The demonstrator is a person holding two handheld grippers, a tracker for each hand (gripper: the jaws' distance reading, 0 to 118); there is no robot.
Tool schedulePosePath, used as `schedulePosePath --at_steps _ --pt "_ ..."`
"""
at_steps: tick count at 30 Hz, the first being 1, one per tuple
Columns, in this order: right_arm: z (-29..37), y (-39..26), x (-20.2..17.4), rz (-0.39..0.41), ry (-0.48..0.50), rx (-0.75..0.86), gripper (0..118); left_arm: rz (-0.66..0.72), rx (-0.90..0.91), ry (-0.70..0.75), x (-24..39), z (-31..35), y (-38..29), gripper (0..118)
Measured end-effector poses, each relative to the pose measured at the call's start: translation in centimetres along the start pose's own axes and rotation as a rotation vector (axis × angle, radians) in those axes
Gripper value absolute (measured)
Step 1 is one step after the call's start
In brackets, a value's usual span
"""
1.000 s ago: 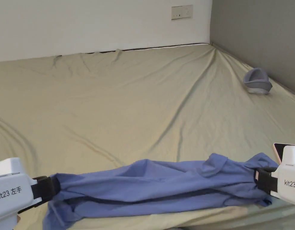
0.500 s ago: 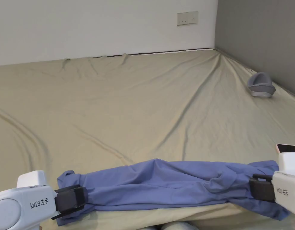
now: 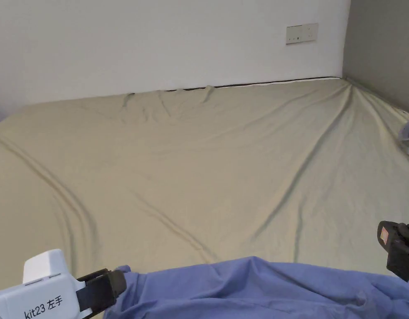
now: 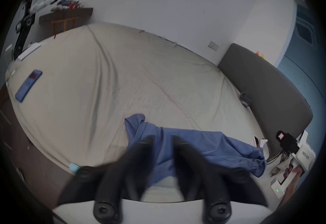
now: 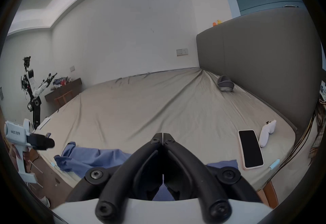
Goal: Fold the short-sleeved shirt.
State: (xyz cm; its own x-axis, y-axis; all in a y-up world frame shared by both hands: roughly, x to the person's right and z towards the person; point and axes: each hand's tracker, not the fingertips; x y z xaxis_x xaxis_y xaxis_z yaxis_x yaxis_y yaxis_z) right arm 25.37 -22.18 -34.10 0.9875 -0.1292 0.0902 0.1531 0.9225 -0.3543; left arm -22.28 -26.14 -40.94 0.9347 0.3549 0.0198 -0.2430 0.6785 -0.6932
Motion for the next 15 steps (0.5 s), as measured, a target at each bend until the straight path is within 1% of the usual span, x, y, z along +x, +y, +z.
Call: schedulePosePath --at_steps 1,2,3,4,6,8,9,10,11,12,13,14,15 --pt "-0.3 -0.1 0.3 0.007 0.0 -0.002 0 0.005 -0.036 0.049 0.0 -1.1 -0.2 104" --pt "-0.8 0.1 0.5 0.011 0.005 -0.028 0 0.0 -0.08 0.098 0.0 -2.4 -0.4 118" --pt "-1.0 0.2 0.7 0.003 0.01 -0.037 0 -0.006 -0.113 0.13 0.1 -3.4 -0.6 116" --pt "-1.2 0.1 1.0 -0.007 0.022 -0.043 0 -0.032 -0.109 0.173 0.3 -4.0 -0.8 116" --pt "-1.3 0.0 1.7 -0.041 0.04 -0.05 0 -0.046 -0.144 0.158 0.4 -5.7 -1.1 116" --pt "-1.4 0.0 2.2 -0.063 0.047 -0.056 0 -0.045 -0.221 0.152 0.3 -7.1 -1.3 116" --pt "-1.4 -0.2 2.6 -0.065 0.044 -0.061 0 -0.037 -0.242 0.146 0.4 -7.6 -1.4 116" --pt "-1.5 -0.2 2.8 -0.065 0.037 -0.066 0 -0.025 -0.248 0.149 0.5 -8.1 -1.5 113" --pt "-1.4 -0.2 3.0 -0.061 0.028 -0.074 0 -0.011 -0.248 0.149 0.7 -8.1 -1.6 103" --pt "-1.4 -0.2 3.2 -0.055 0.02 -0.08 0 0.006 -0.238 0.138 0.4 -8.0 -1.5 81" --pt "-1.2 -0.3 3.3 -0.051 0.013 -0.082 0 0.011 -0.216 0.137 0.7 -7.7 -1.4 74" --pt "-1.0 -0.4 3.5 -0.052 0.009 -0.084 0 0.007 -0.211 0.087 0.7 -7.3 -1.0 60" --pt "-0.9 -0.4 3.8 -0.056 0.007 -0.086 0 0.034 -0.219 0.0 0.7 -6.9 -0.8 27"
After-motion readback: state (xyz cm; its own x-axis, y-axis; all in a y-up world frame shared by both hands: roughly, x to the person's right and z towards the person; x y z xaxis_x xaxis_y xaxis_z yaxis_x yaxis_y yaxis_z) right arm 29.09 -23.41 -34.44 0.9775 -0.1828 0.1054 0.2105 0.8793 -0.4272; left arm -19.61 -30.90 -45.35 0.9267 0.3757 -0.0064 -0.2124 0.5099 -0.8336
